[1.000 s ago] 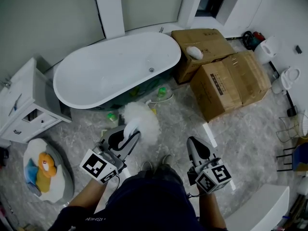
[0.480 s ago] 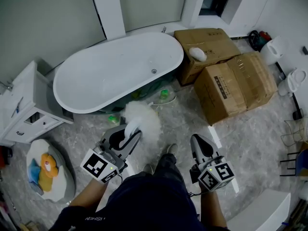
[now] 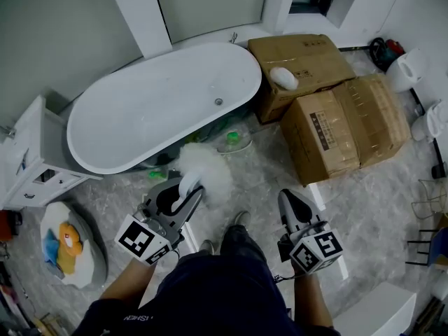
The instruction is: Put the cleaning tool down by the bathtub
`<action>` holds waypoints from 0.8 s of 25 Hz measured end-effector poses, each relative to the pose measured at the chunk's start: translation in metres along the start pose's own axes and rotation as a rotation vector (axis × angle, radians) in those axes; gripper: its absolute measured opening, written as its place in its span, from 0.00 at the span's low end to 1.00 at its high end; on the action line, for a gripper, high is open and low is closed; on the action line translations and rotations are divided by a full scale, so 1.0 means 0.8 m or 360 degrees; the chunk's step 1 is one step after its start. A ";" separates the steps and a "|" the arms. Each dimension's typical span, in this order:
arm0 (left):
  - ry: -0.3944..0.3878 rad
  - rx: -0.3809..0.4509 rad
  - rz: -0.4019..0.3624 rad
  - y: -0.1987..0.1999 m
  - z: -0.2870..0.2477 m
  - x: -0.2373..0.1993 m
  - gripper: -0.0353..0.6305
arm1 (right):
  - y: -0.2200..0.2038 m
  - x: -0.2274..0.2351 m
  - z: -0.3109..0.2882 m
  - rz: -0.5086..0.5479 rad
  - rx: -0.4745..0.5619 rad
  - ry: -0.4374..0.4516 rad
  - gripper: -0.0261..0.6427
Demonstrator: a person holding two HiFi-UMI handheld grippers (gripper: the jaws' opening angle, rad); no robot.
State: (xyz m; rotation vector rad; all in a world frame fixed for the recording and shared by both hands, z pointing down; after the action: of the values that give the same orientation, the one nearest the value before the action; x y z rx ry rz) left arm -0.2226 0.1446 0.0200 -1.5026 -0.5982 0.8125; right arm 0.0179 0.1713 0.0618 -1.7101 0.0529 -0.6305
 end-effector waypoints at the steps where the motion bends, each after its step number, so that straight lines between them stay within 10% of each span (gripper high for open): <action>1: 0.0011 -0.0006 -0.0002 0.000 -0.013 -0.001 0.21 | 0.004 0.014 -0.006 -0.0006 -0.0007 0.0005 0.05; 20: 0.0107 -0.0259 -0.0057 -0.067 -0.194 -0.049 0.21 | -0.018 0.198 -0.087 -0.0127 -0.0173 0.0039 0.05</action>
State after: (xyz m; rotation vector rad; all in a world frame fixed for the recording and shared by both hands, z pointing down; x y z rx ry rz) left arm -0.1199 0.0231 0.0763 -1.6560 -0.6516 0.6965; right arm 0.1176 0.0540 0.1415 -1.8165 0.0370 -0.7186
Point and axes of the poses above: the fingertips, and each gripper's own axes: z backward along the fingers, x to its right, y out of its top, the point moved 4 cm from there along z, backward along the fingers, and after that the axes turned 11 degrees about x, right-handed, at the moved point
